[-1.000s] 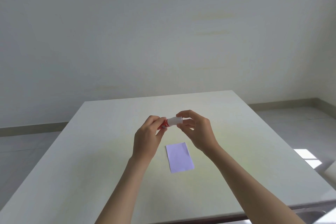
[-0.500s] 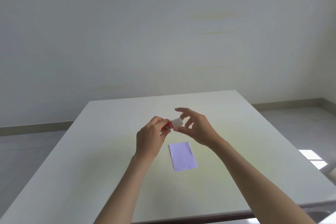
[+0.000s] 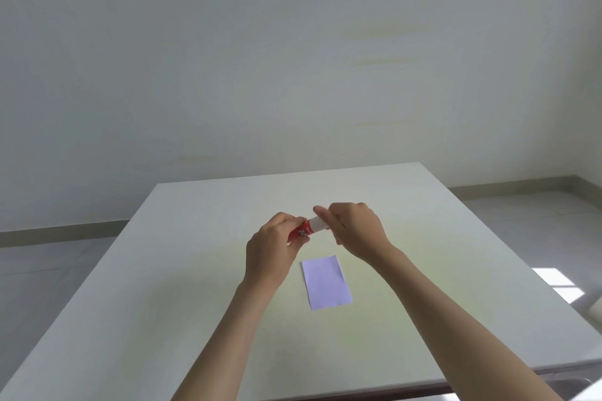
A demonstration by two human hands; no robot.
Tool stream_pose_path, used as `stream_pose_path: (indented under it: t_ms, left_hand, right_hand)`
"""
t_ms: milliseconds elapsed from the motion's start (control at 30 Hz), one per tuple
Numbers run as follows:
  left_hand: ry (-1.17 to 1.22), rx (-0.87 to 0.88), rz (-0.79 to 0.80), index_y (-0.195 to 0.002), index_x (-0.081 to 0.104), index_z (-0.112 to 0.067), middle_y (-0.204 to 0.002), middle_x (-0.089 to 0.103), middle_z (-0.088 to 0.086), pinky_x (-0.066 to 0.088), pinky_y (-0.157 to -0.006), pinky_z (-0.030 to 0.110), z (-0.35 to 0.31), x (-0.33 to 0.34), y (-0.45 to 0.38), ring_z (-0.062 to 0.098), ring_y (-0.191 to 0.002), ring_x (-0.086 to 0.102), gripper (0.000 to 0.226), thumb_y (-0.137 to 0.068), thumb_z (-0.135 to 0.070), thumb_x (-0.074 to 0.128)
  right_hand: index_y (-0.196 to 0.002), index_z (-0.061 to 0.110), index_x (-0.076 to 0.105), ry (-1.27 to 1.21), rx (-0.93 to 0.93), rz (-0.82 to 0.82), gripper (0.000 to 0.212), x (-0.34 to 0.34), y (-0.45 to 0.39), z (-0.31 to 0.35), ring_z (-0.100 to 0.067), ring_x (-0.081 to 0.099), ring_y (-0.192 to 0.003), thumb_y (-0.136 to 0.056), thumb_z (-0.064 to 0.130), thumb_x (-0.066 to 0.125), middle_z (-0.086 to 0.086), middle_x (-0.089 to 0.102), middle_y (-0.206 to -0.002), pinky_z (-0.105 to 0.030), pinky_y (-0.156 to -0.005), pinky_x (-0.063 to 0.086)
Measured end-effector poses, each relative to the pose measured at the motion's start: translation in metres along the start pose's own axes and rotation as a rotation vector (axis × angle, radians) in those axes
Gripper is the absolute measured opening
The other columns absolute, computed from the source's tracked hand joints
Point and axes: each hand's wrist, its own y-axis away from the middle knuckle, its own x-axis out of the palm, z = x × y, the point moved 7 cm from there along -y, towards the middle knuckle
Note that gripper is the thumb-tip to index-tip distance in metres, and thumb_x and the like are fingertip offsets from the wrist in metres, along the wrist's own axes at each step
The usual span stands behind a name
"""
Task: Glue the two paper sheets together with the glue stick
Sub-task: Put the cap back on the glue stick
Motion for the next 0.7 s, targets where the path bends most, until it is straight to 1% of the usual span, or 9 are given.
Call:
stream_pose_path:
  t_ms: [100,200,267,333,400,467,533,600,700]
  left_hand:
    - [0.129,-0.096,-0.031,-0.098,0.071,-0.025,-0.088,0.07,-0.006,0.05,-0.062,0.029,0.013,-0.002,-0.004,0.017,-0.075,0.062,0.02,-0.078,-0.024,0.074]
    - [0.269,-0.309,-0.084,-0.094,0.073,-0.023,-0.08,0.073,-0.007,0.052,-0.071,0.031,0.043,-0.005,-0.011,0.017,-0.074,0.067,0.016,-0.078,-0.024,0.073]
    - [0.319,-0.406,-0.132,-0.079,0.072,-0.021,-0.068,0.071,-0.008,0.047,-0.065,0.025,0.063,-0.006,-0.016,0.014,-0.066,0.066,0.001,-0.078,-0.021,0.072]
    - [0.312,-0.444,-0.184,-0.064,0.066,-0.02,-0.058,0.067,-0.006,0.036,-0.053,0.013,0.077,-0.008,-0.019,0.004,-0.053,0.057,0.015,-0.078,-0.018,0.07]
    - [0.298,-0.476,-0.195,-0.059,0.064,-0.016,-0.053,0.065,-0.007,0.033,-0.049,0.012,0.088,-0.004,-0.02,0.0,-0.048,0.054,0.02,-0.078,-0.015,0.068]
    - [0.288,-0.512,-0.184,-0.057,0.064,-0.015,-0.052,0.064,-0.007,0.032,-0.049,0.014,0.095,0.004,-0.018,-0.001,-0.048,0.055,0.02,-0.077,-0.013,0.067]
    - [0.283,-0.539,-0.17,-0.061,0.066,-0.014,-0.057,0.067,-0.003,0.034,-0.052,0.017,0.1,0.013,-0.014,0.004,-0.051,0.054,0.015,-0.076,-0.011,0.067]
    - [0.295,-0.555,-0.173,-0.069,0.068,-0.011,-0.064,0.068,-0.001,0.035,-0.054,0.016,0.105,0.022,-0.009,0.013,-0.059,0.056,0.007,-0.076,-0.009,0.068]
    - [0.314,-0.585,-0.177,-0.076,0.069,-0.01,-0.068,0.065,-0.003,0.037,-0.055,0.019,0.112,0.03,-0.003,0.019,-0.067,0.057,0.002,-0.076,-0.007,0.069]
  right_hand:
    - [-0.08,0.0,0.064,0.03,0.013,-0.017,0.063,-0.002,0.001,-0.006,-0.035,0.062,-0.071,-0.096,0.053,0.033,-0.019,0.069,-0.071,-0.041,-0.067,0.051]
    - [-0.088,0.004,0.065,0.019,0.017,0.005,0.048,0.001,0.008,-0.023,-0.036,0.062,-0.076,-0.099,0.041,0.035,-0.017,0.07,-0.074,-0.037,-0.069,0.048]
    - [-0.092,0.005,0.065,0.064,0.048,0.052,0.041,0.007,0.015,-0.041,-0.036,0.062,-0.079,-0.1,0.033,0.035,-0.015,0.071,-0.078,-0.034,-0.07,0.044]
    - [-0.096,0.006,0.064,0.156,0.083,0.127,0.038,0.019,0.023,-0.06,-0.035,0.062,-0.084,-0.1,0.028,0.034,-0.012,0.071,-0.086,-0.032,-0.07,0.039]
    - [-0.097,0.008,0.063,0.239,0.097,0.185,0.034,0.03,0.032,-0.076,-0.034,0.061,-0.091,-0.099,0.024,0.033,-0.009,0.07,-0.093,-0.031,-0.068,0.036]
    - [-0.107,0.01,0.063,0.252,0.121,0.225,0.033,0.038,0.039,-0.088,-0.033,0.06,-0.106,-0.099,0.022,0.033,-0.007,0.069,-0.107,-0.033,-0.078,0.044]
    - [-0.123,0.01,0.057,0.257,0.128,0.309,0.036,0.049,0.047,-0.095,-0.028,0.049,-0.128,-0.099,0.021,0.033,-0.006,0.062,-0.128,-0.036,-0.097,0.043]
    - [-0.139,0.016,0.044,0.279,0.082,0.444,0.041,0.065,0.055,-0.098,-0.02,0.026,-0.145,-0.099,0.02,0.033,-0.001,0.042,-0.15,-0.036,-0.112,0.031]
    - [-0.146,0.027,0.033,0.277,0.032,0.533,0.049,0.08,0.067,-0.098,-0.016,0.005,-0.149,-0.098,0.033,0.039,0.01,0.016,-0.16,-0.041,-0.12,0.011]
